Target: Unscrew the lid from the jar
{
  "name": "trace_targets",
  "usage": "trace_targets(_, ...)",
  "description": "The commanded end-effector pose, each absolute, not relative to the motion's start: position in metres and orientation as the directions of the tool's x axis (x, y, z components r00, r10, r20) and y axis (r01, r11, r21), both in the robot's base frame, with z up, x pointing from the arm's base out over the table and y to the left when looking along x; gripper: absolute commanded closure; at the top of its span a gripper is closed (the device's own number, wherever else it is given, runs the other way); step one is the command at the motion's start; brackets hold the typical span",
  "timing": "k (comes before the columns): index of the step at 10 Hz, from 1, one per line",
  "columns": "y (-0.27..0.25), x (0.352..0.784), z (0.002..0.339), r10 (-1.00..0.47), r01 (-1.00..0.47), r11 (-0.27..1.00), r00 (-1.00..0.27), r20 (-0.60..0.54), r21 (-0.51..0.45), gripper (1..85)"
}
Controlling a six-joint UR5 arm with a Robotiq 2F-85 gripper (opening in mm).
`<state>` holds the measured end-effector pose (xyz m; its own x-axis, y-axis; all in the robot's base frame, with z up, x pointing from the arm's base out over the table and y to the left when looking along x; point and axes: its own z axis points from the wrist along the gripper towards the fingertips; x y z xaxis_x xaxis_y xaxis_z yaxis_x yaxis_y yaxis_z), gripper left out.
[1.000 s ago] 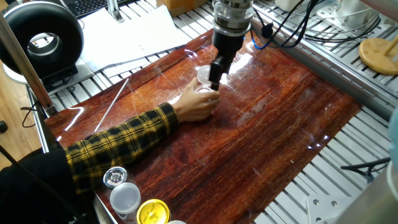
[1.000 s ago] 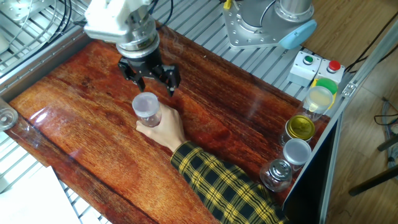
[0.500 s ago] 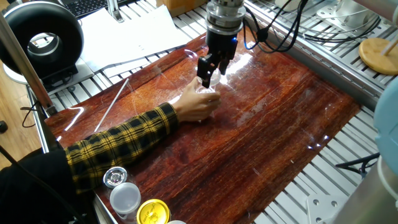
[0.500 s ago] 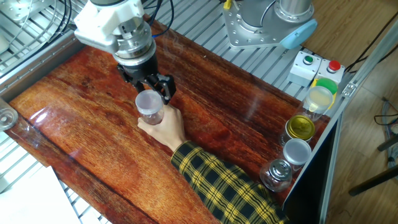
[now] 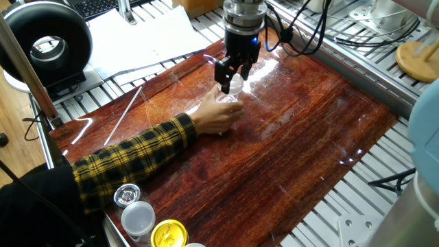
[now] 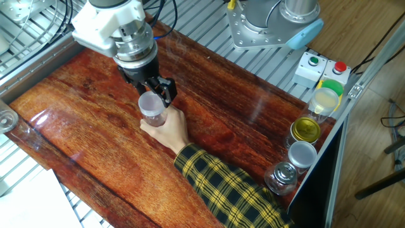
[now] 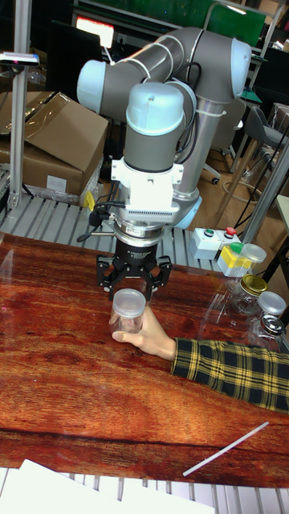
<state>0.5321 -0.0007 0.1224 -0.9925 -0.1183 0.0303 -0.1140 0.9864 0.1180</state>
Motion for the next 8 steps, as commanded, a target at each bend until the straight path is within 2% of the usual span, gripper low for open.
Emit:
trace_targets(1,0.0024,0.5404,0.1237,-0.101,-0.097,0.988,-0.995,0.025,0.12,17.7)
trace_targets(5,0.0066,0.5446,0.1265,-0.096,-0.092,0.988,-0.995,0.025,0.12,19.0)
trace_targets(8,0.0038,0.5453,0.1271,-0.089,-0.086,0.99,-0.996,0.022,0.109,30.0)
